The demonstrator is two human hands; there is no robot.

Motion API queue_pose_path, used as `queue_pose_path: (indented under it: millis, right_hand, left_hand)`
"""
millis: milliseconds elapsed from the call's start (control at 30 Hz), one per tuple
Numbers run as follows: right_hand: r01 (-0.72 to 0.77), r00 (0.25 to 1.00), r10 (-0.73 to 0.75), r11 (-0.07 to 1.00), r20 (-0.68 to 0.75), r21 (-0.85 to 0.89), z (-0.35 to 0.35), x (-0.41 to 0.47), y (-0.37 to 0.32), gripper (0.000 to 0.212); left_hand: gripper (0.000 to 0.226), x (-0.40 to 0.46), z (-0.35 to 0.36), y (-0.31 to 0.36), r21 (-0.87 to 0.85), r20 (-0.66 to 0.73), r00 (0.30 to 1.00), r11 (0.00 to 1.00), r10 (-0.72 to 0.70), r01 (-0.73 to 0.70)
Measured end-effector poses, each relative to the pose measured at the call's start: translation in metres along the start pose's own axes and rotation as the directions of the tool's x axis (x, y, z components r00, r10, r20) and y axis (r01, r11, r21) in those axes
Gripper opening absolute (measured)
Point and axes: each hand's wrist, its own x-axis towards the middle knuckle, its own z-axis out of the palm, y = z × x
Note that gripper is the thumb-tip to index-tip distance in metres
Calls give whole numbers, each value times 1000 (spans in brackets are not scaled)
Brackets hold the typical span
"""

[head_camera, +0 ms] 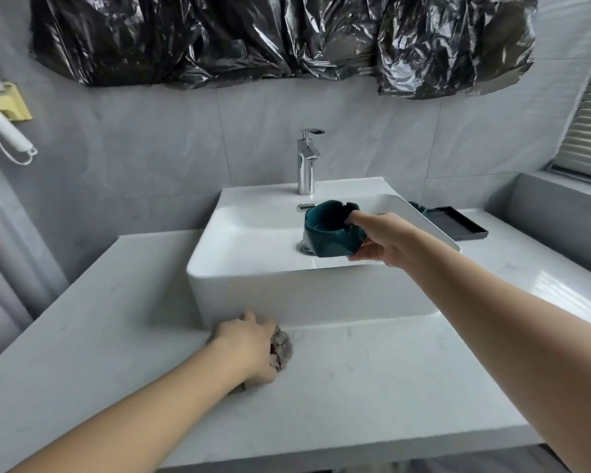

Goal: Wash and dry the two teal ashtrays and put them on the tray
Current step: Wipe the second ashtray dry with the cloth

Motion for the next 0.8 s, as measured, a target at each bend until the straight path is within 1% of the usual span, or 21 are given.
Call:
queue_pose_path:
  millis: [100, 133, 167, 200, 267, 300, 367, 400, 433, 467, 500, 533, 567, 600, 667, 700, 733, 767, 800]
  right_hand:
    - [24, 1000, -24, 1000, 10, 1, 7, -6, 2, 37]
    - [34, 999, -34, 999, 13, 0, 8, -6, 2, 36]
    - [44, 999, -43, 999, 14, -5, 9, -7, 2, 36]
    - [55, 998, -54, 998, 17, -10, 10, -7, 2, 36]
    - [80, 997, -79, 996, 21, -25, 9, -6, 2, 35]
    - [93, 995, -93, 995, 21, -37, 8, -5, 2, 34]
    - [120, 993, -119, 991, 16, -58, 7, -4, 1, 31]
    - [128, 992, -127, 989, 17, -67, 7, -4, 0, 29]
    - [134, 991, -132, 988, 21, -74, 7, -4, -2, 27]
    - [137, 990, -135, 988, 30, -76, 7, -4, -3, 25]
    - [140, 990, -137, 988, 39, -71, 7, -4, -4, 24]
    - [142, 989, -140, 988, 47, -64, 7, -4, -6, 23]
    - [146, 988, -143, 988, 52, -55, 7, -3, -7, 22]
    - [150, 988, -147, 988, 51, -49, 7, -2, -9, 20]
    - [163, 986, -160, 985, 41, -56, 5, 4, -13, 18]
    - [172, 985, -170, 983, 35, -62, 4, 8, -15, 19]
    - [181, 983, -179, 981, 32, -66, 2, 12, -16, 19]
    - [190, 982, -188, 980, 29, -60, 1, 18, -19, 19]
    - [204, 979, -202, 977, 31, -55, 0, 24, -21, 20]
  left_hand:
    - [38, 3, 13, -7, -114, -133, 990, 992, 44, -59]
    - [29, 2, 9, -12, -211, -172, 984, 974, 45, -81]
    - [19, 1, -1, -19, -343, -203, 978, 933, 39, -108]
    - [11, 1, -14, -27, -482, -237, 971, 863, 36, -150]
    - [18, 1, -52, -47, -688, -332, 943, 684, 0, -242]
    - [21, 0, -73, -54, -749, -400, 916, 587, -32, -307]
    - [25, -2, -110, -61, -787, -556, 826, 379, -93, -487]
    - [28, -2, -125, -61, -781, -611, 782, 256, -126, -569]
    - [30, 0, -138, -58, -776, -631, 761, 121, -152, -619]
    - [30, 5, -147, -55, -777, -620, 764, 6, -178, -629]
    - [28, 12, -155, -50, -786, -591, 782, -75, -200, -613]
    - [25, 23, -157, -46, -811, -547, 812, -109, -204, -575]
    - [20, 33, -159, -41, -844, -507, 841, -86, -188, -529]
    - [16, 44, -158, -36, -875, -478, 863, 8, -165, -483]
    - [10, 59, -158, -27, -884, -448, 883, 214, -138, -415]
    - [11, 64, -160, -24, -884, -434, 890, 257, -139, -391]
    - [15, 70, -162, -21, -892, -413, 903, 255, -121, -374]
    - [26, 78, -164, -20, -908, -385, 920, 214, -79, -361]
    - [43, 88, -166, -20, -929, -349, 937, 136, -21, -343]
